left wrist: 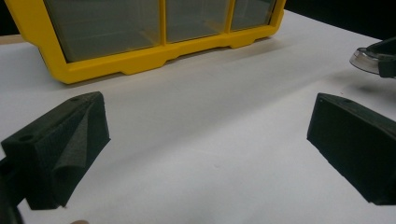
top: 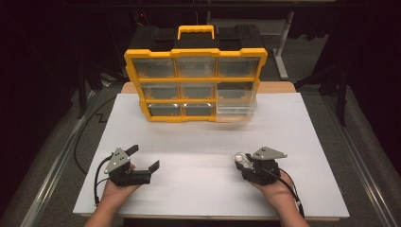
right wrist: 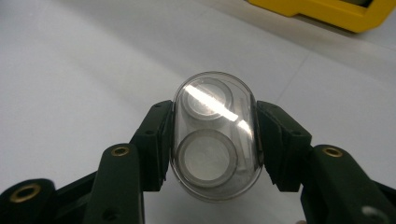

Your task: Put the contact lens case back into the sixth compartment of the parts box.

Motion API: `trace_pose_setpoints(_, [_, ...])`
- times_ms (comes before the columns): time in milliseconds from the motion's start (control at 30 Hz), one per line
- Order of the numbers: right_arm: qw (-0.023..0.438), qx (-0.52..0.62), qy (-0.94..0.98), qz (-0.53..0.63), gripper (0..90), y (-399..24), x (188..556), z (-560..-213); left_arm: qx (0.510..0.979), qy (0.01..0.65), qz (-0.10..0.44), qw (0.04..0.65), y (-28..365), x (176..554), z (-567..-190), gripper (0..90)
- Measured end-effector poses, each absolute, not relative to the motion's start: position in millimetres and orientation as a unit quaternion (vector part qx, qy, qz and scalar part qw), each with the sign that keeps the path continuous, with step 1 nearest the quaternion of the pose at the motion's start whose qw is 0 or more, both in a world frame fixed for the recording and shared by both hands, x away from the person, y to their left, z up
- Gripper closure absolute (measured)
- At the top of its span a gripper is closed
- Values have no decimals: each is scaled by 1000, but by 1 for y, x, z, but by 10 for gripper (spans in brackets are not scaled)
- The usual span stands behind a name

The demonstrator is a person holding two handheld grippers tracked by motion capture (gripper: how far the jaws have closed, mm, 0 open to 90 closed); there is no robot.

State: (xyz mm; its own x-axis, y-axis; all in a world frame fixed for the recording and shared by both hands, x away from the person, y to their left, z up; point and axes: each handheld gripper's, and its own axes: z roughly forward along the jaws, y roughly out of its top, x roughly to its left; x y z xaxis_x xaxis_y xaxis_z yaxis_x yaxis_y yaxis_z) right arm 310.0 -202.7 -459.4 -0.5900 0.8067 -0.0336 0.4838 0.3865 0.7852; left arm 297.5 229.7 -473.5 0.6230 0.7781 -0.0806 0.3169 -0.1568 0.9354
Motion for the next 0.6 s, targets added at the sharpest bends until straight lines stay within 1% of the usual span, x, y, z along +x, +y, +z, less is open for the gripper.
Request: trace_pose_setpoints(600, [231, 430, 787, 377, 501, -236, 310, -457, 729, 376, 217, 529, 230, 298, -473, 2])
